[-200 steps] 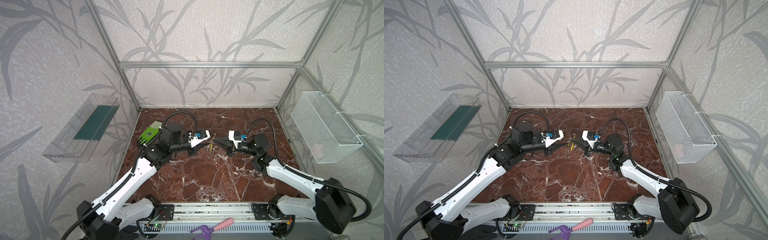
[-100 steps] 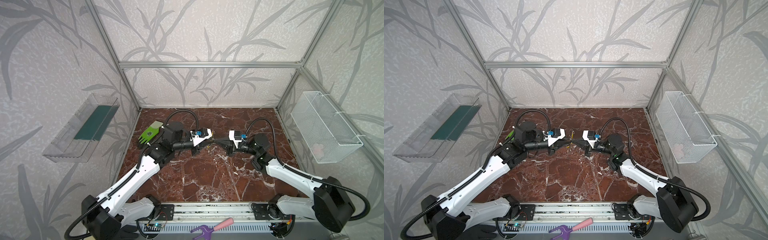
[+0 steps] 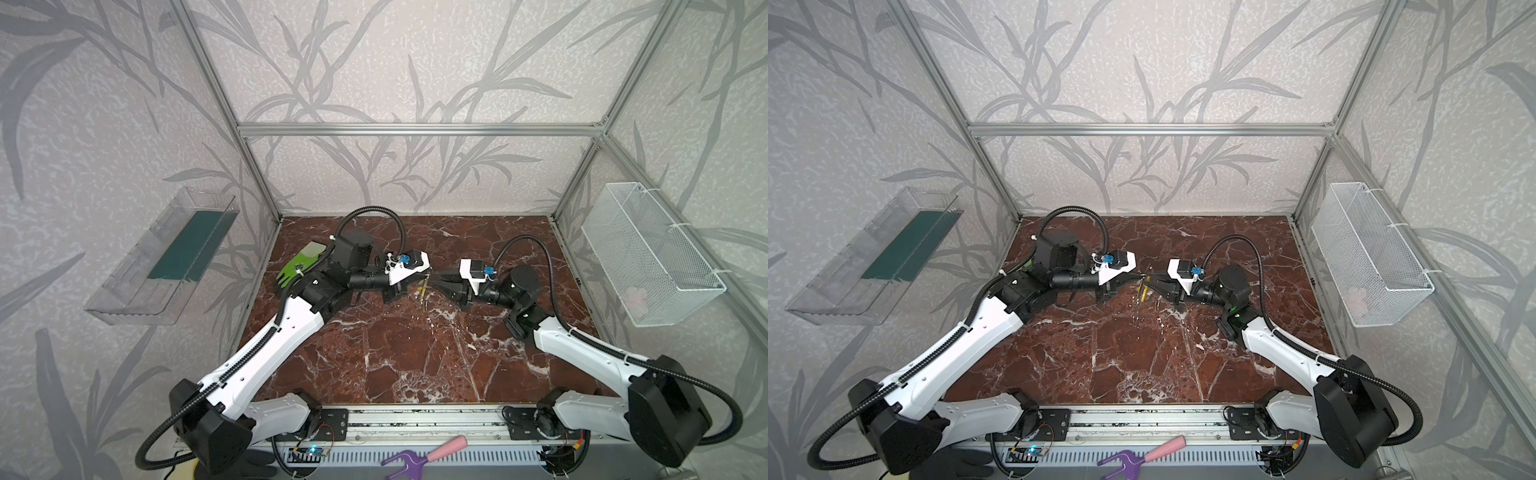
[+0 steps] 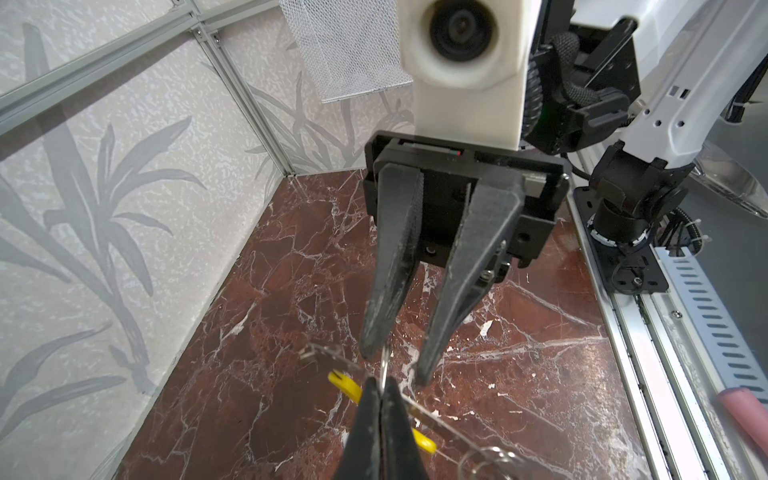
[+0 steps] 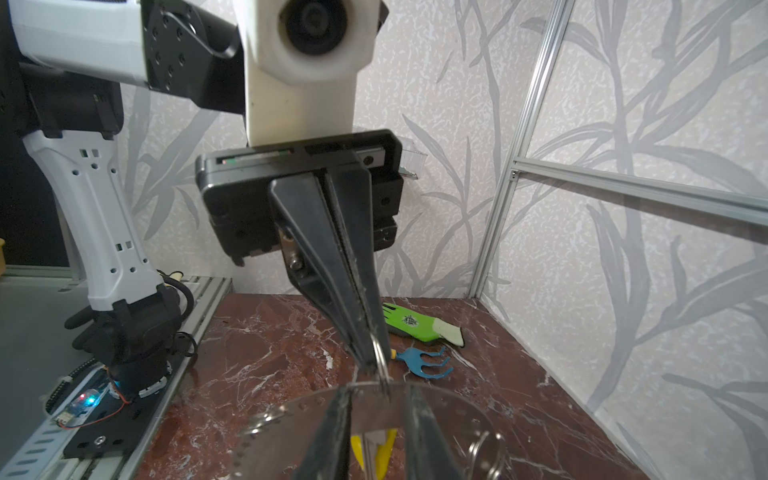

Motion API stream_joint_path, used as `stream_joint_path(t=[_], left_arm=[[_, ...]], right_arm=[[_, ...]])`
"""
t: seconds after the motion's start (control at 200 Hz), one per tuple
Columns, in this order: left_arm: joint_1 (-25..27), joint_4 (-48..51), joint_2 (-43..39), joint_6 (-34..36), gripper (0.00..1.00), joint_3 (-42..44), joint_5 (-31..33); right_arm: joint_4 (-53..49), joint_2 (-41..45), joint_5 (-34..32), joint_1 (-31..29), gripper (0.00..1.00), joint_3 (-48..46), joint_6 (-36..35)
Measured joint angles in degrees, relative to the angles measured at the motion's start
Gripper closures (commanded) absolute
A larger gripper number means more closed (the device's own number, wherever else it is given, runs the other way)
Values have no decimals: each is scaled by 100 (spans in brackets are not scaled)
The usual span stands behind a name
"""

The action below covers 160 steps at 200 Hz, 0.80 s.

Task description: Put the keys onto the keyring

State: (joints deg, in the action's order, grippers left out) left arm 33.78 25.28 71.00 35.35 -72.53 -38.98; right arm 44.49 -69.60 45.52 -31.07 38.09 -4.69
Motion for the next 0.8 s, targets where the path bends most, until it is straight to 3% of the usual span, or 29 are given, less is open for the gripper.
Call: stream_joint_path(t=[0.335,0.8], left_arm=[[627,2133,1012,914,100,-1742,1121],[909,2763,1215,1158,100,-2009,1700]], right_arm=[[-1283,466,-278,22,71,22,-831],[-1320,472,-251,22,81,22,-848]])
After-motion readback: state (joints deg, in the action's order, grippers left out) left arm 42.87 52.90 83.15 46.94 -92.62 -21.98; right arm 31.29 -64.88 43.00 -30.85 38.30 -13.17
